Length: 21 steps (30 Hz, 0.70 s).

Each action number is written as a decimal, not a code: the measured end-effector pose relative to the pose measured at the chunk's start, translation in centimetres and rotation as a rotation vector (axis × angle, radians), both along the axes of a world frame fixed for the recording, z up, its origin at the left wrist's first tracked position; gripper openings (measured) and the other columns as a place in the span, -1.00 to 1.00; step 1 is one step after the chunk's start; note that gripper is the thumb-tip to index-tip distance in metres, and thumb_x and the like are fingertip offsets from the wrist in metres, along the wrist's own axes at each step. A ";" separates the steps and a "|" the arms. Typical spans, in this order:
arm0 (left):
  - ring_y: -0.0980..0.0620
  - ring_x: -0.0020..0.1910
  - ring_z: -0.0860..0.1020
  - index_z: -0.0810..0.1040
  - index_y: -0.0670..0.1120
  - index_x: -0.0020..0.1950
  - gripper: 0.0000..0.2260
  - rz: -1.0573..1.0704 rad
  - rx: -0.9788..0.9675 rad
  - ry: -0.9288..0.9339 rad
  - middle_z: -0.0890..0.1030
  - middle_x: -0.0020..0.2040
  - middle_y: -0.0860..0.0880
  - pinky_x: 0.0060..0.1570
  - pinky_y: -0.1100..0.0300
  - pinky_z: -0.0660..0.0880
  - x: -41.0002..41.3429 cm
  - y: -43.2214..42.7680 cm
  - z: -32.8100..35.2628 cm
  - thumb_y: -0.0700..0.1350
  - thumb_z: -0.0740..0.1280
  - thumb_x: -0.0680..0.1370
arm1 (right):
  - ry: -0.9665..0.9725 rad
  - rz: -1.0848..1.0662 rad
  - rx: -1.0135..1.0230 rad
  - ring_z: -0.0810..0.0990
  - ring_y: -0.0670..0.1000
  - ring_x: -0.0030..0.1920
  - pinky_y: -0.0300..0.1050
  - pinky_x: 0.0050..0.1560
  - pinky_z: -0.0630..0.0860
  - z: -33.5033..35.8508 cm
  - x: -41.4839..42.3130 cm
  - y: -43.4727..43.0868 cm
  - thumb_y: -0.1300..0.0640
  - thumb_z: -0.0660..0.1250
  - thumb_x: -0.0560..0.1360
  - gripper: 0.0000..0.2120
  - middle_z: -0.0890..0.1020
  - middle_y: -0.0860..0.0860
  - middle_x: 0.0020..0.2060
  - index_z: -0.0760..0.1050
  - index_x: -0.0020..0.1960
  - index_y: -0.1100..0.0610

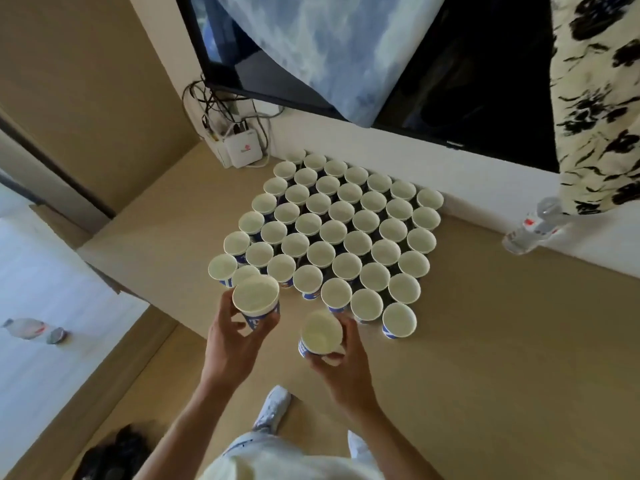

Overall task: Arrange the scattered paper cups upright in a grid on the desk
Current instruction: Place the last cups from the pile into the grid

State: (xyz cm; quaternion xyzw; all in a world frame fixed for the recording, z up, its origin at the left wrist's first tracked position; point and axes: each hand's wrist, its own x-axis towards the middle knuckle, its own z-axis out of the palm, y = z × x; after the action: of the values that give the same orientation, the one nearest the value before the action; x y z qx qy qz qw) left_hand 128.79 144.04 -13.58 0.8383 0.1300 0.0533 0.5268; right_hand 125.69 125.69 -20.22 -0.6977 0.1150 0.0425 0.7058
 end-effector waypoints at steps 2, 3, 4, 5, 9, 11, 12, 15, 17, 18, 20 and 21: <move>0.12 0.08 0.60 0.44 0.19 0.28 -0.40 -0.091 -0.007 -0.012 0.62 0.11 0.25 0.02 0.06 0.56 2.2 1.5 -0.6 0.25 0.49 0.28 | -0.009 -0.021 -0.062 0.64 -0.05 0.06 -0.12 0.01 0.63 -0.6 0.9 1.9 0.22 0.59 0.33 -0.40 0.62 -0.15 0.08 0.42 0.26 -0.08; 0.09 0.07 0.61 0.44 0.19 0.29 -0.39 -0.138 -0.012 -0.007 0.62 0.11 0.23 0.01 0.05 0.56 3.2 2.3 -0.8 0.24 0.49 0.28 | 0.007 -0.034 -0.087 0.64 -0.04 0.06 -0.11 0.00 0.64 -1.0 1.3 3.1 0.21 0.58 0.33 -0.40 0.62 -0.15 0.09 0.41 0.25 -0.10; 0.09 0.06 0.61 0.45 0.20 0.28 -0.39 -0.175 -0.015 0.002 0.62 0.11 0.23 0.00 0.05 0.57 4.2 3.0 -1.0 0.25 0.49 0.27 | 0.026 -0.054 -0.113 0.64 -0.04 0.07 -0.10 -0.01 0.65 -1.4 1.7 4.1 0.18 0.58 0.32 -0.40 0.62 -0.13 0.09 0.40 0.24 -0.13; 0.11 0.05 0.61 0.45 0.20 0.27 -0.39 -0.210 -0.023 0.013 0.62 0.11 0.24 0.00 0.06 0.58 5.2 3.8 -1.1 0.26 0.49 0.26 | 0.045 -0.086 -0.144 0.64 -0.03 0.07 -0.08 -0.02 0.67 -2.0 2.0 5.4 0.16 0.58 0.31 -0.40 0.62 -0.12 0.08 0.39 0.22 -0.16; 0.16 0.04 0.59 0.43 0.25 0.22 -0.44 -0.307 -0.060 0.004 0.59 0.08 0.34 -0.04 0.20 0.54 8.1 6.0 -1.5 0.25 0.48 0.26 | 0.079 -0.198 -0.246 0.62 -0.03 0.06 -0.09 -0.10 0.67 -3.9 3.2 9.2 0.17 0.58 0.27 -0.40 0.62 -0.13 0.05 0.41 0.18 -0.15; 0.16 0.03 0.59 0.44 0.31 0.16 -0.50 -0.344 -0.092 0.024 0.59 0.06 0.32 -0.08 0.28 0.51 9.3 7.0 -1.9 0.23 0.48 0.26 | 0.110 -0.253 -0.275 0.62 -0.03 0.03 -0.24 -0.14 0.63 -4.8 4.0 10.8 0.22 0.60 0.26 -0.40 0.63 -0.09 0.04 0.42 0.19 -0.07; 0.14 0.03 0.59 0.44 0.33 0.14 -0.51 -0.354 -0.106 0.036 0.60 0.06 0.32 -0.09 0.30 0.50 9.8 7.6 -2.1 0.21 0.49 0.26 | 0.120 -0.275 -0.291 0.62 -0.03 0.02 -0.29 -0.15 0.60 -5.3 4.4 11.6 0.23 0.60 0.26 -0.40 0.63 -0.08 0.03 0.42 0.18 -0.04; 0.10 0.05 0.60 0.46 0.26 0.21 -0.47 -0.381 -0.133 0.036 0.61 0.07 0.29 -0.02 0.16 0.55 11.0 9.0 -2.5 0.19 0.51 0.27 | 0.137 -0.297 -0.360 0.62 -0.04 0.00 -0.17 -0.07 0.60 -6.3 5.7 13.5 0.19 0.57 0.23 -0.38 0.62 -0.11 0.02 0.39 0.19 -0.07; 0.14 0.05 0.59 0.47 0.17 0.25 -0.45 -0.388 -0.150 0.029 0.61 0.06 0.31 -0.01 0.13 0.56 11.7 10.0 -2.7 0.13 0.54 0.30 | 0.136 -0.305 -0.390 0.60 -0.04 0.02 -0.09 -0.02 0.61 -6.9 6.7 14.6 0.20 0.55 0.22 -0.35 0.60 -0.12 0.05 0.38 0.22 -0.08; 0.15 0.04 0.59 0.48 0.15 0.24 -0.47 -0.388 -0.154 0.024 0.61 0.05 0.31 -0.02 0.13 0.56 11.9 10.4 -2.8 0.09 0.55 0.32 | 0.139 -0.311 -0.398 0.58 -0.04 0.04 -0.08 0.00 0.61 -7.2 7.1 15.0 0.23 0.55 0.22 -0.33 0.59 -0.11 0.08 0.38 0.25 -0.06; 0.15 0.01 0.59 0.48 0.16 0.21 -0.52 -0.383 -0.156 0.021 0.62 0.04 0.28 -0.07 0.18 0.54 12.6 11.5 -2.8 0.03 0.54 0.33 | 0.150 -0.327 -0.405 0.56 -0.01 0.09 -0.09 0.03 0.60 -7.9 8.0 15.9 0.28 0.55 0.24 -0.29 0.58 -0.07 0.13 0.38 0.32 0.01; 0.14 0.00 0.60 0.48 0.18 0.19 -0.53 -0.380 -0.156 0.021 0.63 0.04 0.25 -0.09 0.21 0.54 12.8 11.9 -2.7 0.04 0.53 0.34 | 0.151 -0.337 -0.404 0.56 0.01 0.11 -0.13 0.03 0.60 -8.1 8.3 16.1 0.31 0.54 0.24 -0.28 0.57 -0.05 0.15 0.38 0.33 0.04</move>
State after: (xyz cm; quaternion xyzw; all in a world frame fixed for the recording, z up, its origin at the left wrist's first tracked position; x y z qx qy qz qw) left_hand 141.61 155.93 -16.33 0.8050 -0.0210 -0.0660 0.5892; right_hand 133.99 141.78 -28.31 -0.7901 0.2880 -0.0475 0.5390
